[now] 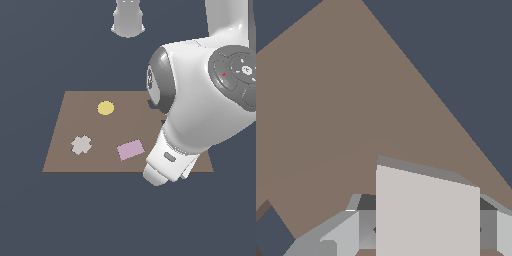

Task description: Insert a designated object into the corresponding slot on a board.

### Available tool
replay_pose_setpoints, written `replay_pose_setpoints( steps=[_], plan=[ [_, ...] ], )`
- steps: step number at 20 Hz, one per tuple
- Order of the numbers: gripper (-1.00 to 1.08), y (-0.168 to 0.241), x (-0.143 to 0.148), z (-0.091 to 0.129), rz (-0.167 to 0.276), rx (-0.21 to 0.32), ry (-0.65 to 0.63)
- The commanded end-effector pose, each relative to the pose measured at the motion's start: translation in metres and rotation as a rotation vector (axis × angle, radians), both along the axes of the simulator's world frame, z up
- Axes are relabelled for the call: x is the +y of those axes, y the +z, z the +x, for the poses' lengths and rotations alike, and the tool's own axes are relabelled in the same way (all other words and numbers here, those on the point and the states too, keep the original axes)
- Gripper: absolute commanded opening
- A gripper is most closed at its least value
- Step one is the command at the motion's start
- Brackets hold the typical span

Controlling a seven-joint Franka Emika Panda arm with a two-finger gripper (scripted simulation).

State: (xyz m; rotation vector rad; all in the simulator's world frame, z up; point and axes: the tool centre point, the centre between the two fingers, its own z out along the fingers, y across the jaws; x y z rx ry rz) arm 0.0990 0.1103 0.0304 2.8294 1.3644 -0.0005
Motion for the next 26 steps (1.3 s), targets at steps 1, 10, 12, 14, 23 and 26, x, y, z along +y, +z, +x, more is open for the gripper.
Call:
replay_pose_setpoints(
  steps=[1, 10, 12, 14, 23, 26],
  plan=[
    [-1.00, 0.000, 0.003, 0.000, 0.000, 0.000, 0.045],
    [-1.00, 0.002, 0.016, -0.002, 0.000, -0.001, 0.294],
    [-1.00, 0.002, 0.019, -0.004, 0.000, -0.001, 0.368],
    [-1.00, 0.002, 0.023, -0.005, 0.000, -0.001, 0.447],
    [-1.00, 0.004, 0.040, -0.018, 0.000, -0.001, 0.841],
    [-1.00, 0.005, 0.044, -0.024, 0.000, -0.002, 0.973]
  ],
)
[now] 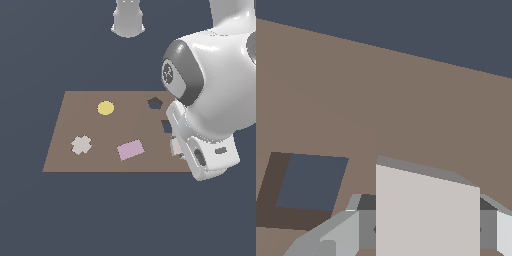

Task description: Insert a designated object into the corresponding slot on a board.

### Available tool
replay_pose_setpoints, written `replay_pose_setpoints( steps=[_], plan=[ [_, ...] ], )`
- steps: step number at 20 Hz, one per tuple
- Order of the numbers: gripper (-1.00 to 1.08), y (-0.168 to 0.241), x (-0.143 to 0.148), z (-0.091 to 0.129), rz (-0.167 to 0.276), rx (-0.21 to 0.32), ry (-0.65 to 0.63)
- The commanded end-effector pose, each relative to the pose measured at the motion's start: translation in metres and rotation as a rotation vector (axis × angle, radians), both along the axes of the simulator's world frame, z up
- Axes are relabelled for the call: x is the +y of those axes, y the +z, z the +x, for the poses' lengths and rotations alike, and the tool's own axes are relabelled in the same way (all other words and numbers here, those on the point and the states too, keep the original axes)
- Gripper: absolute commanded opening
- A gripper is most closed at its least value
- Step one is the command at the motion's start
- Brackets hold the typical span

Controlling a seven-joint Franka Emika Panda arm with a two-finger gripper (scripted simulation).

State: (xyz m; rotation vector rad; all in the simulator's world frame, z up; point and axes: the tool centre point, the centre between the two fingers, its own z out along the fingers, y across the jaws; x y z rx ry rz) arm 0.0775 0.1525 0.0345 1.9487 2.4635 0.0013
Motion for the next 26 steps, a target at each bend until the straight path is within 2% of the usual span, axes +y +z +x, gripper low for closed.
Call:
replay_pose_setpoints(
  steps=[1, 13, 26],
  plan=[
    [-1.00, 0.001, 0.003, -0.005, 0.000, -0.001, 0.113],
    [-1.00, 0.003, 0.011, -0.032, 0.000, -0.001, 0.635],
    [-1.00, 0.005, 0.003, -0.060, -0.001, -0.001, 1.153]
  ],
)
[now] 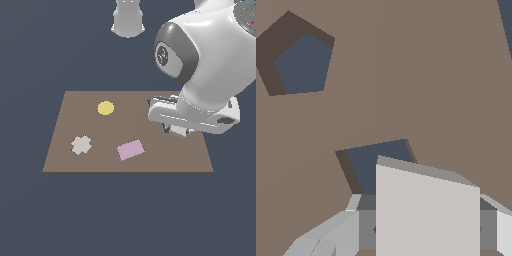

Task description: Insert a designated object into the corresponding slot on a board.

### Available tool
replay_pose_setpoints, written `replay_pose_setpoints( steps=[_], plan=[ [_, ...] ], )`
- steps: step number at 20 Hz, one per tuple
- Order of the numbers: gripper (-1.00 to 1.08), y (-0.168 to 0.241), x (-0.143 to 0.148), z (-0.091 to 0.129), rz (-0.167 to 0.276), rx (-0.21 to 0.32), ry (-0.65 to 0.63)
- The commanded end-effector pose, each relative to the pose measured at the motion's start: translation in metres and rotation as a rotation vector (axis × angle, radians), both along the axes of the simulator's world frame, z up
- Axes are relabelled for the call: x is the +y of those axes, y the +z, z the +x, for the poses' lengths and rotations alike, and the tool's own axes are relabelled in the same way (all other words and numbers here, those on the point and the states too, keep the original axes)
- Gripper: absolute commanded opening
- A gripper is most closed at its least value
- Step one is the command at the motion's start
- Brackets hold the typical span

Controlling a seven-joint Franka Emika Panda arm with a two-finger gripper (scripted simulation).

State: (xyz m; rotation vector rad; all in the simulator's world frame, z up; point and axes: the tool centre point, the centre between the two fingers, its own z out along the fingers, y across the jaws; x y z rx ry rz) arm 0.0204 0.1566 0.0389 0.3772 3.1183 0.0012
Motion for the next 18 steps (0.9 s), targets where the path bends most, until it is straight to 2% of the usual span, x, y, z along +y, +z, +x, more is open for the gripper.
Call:
replay_pose_setpoints(
  steps=[1, 9, 18],
  plan=[
    [-1.00, 0.001, -0.002, -0.004, 0.000, -0.001, 0.087],
    [-1.00, 0.001, -0.010, -0.012, -0.001, 0.000, 0.281],
    [-1.00, 0.001, -0.015, -0.016, -0.001, 0.000, 0.387]
  ],
)
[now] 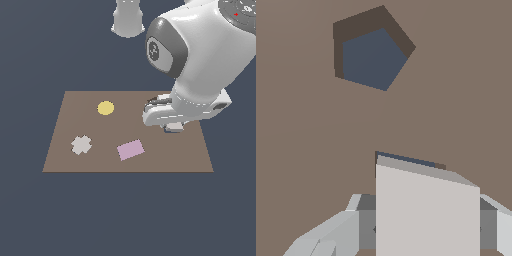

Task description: Insert a designated object into the corresponding slot on a board.

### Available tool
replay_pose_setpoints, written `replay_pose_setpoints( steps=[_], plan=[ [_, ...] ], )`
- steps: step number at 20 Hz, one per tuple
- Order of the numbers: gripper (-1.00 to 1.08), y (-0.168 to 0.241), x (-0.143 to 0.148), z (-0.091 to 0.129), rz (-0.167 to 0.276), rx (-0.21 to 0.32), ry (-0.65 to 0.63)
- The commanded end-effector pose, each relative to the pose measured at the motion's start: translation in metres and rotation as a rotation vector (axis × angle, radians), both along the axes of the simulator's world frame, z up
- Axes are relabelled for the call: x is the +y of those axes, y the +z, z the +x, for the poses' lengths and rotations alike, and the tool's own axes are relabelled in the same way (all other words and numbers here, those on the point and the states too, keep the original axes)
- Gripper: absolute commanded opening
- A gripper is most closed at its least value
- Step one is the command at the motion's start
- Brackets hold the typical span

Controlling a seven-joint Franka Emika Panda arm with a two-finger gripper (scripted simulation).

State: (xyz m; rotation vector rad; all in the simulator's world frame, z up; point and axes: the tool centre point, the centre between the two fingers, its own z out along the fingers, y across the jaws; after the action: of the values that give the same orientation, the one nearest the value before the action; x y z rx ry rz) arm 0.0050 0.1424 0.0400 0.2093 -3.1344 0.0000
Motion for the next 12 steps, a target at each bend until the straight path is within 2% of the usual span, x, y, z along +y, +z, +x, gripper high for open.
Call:
replay_pose_setpoints(
  steps=[1, 11, 12],
  plan=[
    [-1.00, 0.000, -0.001, 0.000, 0.000, 0.000, 0.018],
    [-1.00, -0.010, -0.002, 0.000, 0.000, -0.002, 0.024],
    [1.00, -0.010, -0.002, 0.000, 0.000, -0.002, 0.024]
  ],
)
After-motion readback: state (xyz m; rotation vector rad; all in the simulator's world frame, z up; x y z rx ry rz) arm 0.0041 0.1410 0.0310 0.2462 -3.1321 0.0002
